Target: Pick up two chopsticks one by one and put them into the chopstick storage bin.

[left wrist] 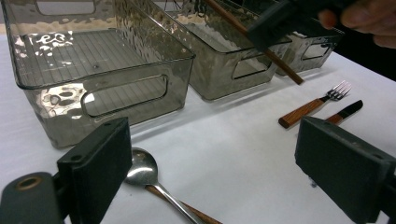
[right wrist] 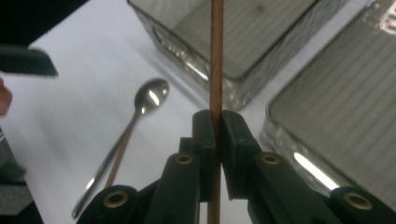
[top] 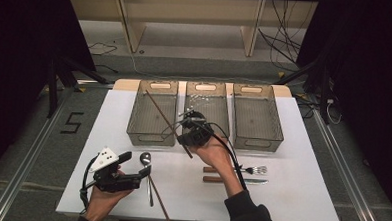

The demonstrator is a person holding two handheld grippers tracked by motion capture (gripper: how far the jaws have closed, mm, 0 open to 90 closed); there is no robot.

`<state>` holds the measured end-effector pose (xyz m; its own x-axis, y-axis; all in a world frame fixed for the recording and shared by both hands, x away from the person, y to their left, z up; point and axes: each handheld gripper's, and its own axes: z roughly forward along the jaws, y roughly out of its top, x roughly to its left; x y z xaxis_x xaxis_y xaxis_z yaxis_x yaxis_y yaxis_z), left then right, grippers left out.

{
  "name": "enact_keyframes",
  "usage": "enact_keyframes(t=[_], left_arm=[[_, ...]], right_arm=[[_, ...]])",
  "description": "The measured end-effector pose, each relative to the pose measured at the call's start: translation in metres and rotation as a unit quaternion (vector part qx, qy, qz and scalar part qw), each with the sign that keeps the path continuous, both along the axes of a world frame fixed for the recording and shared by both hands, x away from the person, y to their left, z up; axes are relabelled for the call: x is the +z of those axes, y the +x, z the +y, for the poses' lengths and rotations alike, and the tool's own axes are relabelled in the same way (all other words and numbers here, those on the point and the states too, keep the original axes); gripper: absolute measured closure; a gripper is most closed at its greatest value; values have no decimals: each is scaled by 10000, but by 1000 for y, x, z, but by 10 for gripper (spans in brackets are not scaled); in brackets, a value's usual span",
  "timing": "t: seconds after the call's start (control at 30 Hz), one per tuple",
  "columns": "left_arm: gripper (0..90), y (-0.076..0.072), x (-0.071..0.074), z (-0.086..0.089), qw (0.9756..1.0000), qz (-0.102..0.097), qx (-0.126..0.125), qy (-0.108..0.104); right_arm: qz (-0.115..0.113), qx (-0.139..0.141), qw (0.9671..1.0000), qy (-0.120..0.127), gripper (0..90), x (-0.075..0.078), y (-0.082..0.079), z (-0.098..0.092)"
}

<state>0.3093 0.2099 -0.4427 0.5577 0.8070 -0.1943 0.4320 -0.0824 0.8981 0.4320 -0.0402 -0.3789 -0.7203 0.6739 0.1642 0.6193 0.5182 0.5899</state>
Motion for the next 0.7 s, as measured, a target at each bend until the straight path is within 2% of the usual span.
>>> enact_keyframes(t=[0.3, 0.6, 0.7], left_arm=[[107, 0, 1, 1, 10000, -7, 7, -35], [107, 0, 1, 2, 9999, -16, 14, -102], [107, 0, 1, 2, 10000, -12, 7, -93]], right_arm=[[-130, -194, 9994, 236, 850, 7, 26, 23], [-41, -370, 9978, 557, 850, 10, 46, 37], [-15, -425, 9977, 535, 849, 7, 53, 42]])
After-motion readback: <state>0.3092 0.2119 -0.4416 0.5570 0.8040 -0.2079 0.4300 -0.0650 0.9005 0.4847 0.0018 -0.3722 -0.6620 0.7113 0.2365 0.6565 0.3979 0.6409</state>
